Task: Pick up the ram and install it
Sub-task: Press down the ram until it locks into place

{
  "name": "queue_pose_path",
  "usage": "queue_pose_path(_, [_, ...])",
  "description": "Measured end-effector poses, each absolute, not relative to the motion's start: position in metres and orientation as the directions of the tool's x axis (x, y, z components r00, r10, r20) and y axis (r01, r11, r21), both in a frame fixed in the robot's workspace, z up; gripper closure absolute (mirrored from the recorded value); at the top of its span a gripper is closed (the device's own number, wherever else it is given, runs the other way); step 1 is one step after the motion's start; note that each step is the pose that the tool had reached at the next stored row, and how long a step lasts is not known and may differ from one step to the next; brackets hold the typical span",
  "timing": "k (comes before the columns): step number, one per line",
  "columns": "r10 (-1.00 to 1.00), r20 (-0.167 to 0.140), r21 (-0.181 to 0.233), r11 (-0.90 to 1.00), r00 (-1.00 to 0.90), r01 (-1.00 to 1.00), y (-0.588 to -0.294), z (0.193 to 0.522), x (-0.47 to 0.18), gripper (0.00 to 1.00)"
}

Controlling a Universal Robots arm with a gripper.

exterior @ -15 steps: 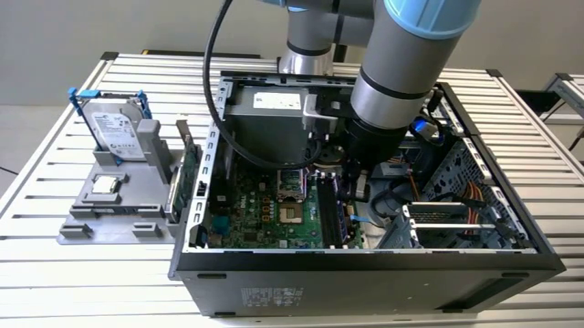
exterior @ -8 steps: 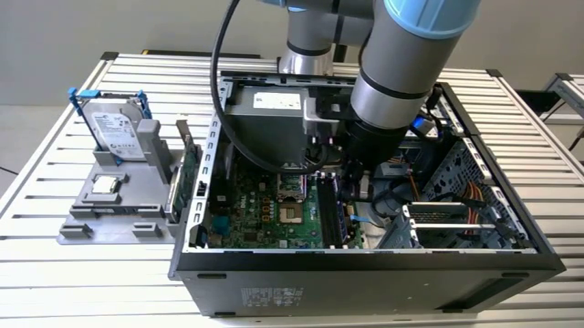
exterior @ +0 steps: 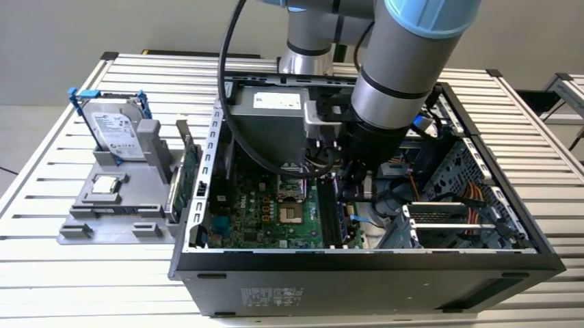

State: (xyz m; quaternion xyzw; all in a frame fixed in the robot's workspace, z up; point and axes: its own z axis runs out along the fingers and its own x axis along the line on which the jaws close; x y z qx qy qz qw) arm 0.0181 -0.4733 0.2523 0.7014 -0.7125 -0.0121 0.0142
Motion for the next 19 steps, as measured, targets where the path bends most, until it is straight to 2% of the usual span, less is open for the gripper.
queue_pose_path(19, [-1.0,0.003,0.037,0.008,-0.008,-0.999,-0.463,0.241,0.024,1.0])
